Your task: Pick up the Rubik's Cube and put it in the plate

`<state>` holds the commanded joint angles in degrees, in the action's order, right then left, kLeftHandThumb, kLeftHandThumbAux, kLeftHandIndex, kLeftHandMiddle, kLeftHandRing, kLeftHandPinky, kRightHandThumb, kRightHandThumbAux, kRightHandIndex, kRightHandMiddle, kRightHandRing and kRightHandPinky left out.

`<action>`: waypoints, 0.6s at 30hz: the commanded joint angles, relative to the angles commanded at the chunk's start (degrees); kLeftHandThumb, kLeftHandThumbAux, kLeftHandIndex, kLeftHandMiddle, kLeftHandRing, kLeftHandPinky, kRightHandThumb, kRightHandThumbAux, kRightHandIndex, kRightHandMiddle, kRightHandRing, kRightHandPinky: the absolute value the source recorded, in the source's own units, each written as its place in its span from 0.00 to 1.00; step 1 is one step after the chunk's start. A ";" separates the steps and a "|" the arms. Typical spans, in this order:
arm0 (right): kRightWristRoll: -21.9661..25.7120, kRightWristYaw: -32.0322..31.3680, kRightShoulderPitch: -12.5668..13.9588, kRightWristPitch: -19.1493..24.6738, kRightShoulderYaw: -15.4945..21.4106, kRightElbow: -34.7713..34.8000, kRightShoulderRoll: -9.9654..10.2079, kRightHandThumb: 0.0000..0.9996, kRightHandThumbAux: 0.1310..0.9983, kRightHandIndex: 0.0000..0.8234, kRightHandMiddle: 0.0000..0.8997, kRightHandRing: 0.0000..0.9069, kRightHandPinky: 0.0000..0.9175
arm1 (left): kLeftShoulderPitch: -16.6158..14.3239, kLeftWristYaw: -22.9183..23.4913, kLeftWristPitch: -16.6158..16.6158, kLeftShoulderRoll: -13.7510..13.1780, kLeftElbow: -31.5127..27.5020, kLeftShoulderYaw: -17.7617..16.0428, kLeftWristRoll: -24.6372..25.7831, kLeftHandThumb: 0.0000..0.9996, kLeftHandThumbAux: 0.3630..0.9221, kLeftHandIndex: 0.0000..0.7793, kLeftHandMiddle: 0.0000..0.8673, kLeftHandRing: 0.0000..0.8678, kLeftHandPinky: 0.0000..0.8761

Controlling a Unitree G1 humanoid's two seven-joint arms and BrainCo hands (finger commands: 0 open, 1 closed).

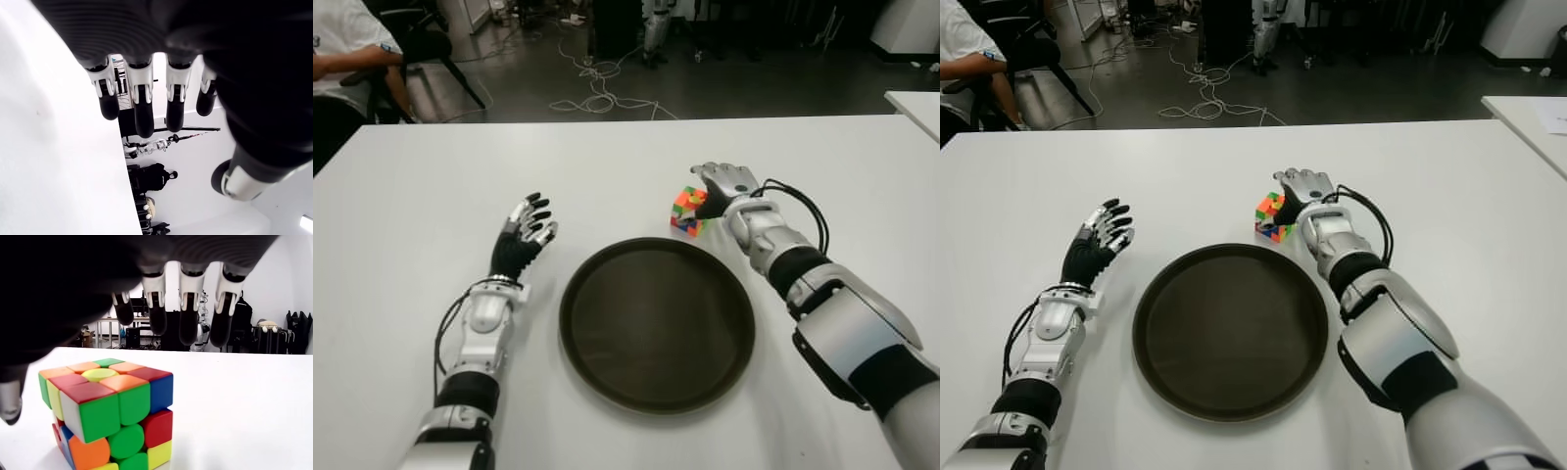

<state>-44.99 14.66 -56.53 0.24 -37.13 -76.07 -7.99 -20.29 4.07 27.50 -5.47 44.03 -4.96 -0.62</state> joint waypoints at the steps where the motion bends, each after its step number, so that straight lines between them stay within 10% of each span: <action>1: -0.02 -0.03 0.03 0.02 -0.10 -0.02 0.01 0.00 0.37 0.14 0.18 0.21 0.27 | 0.00 -0.08 0.00 0.00 -0.02 0.03 -0.09 0.05 0.57 0.12 0.19 0.17 0.12; 18: -0.58 1.52 1.64 -0.96 -1.82 0.09 0.22 0.00 0.36 0.16 0.20 0.23 0.31 | 0.75 -0.85 -1.44 0.08 -2.15 0.55 -0.90 0.04 0.57 0.14 0.20 0.17 0.12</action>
<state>-45.57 16.18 -54.89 -0.72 -38.95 -75.98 -7.77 -19.54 3.22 26.06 -5.39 41.89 -4.41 -1.52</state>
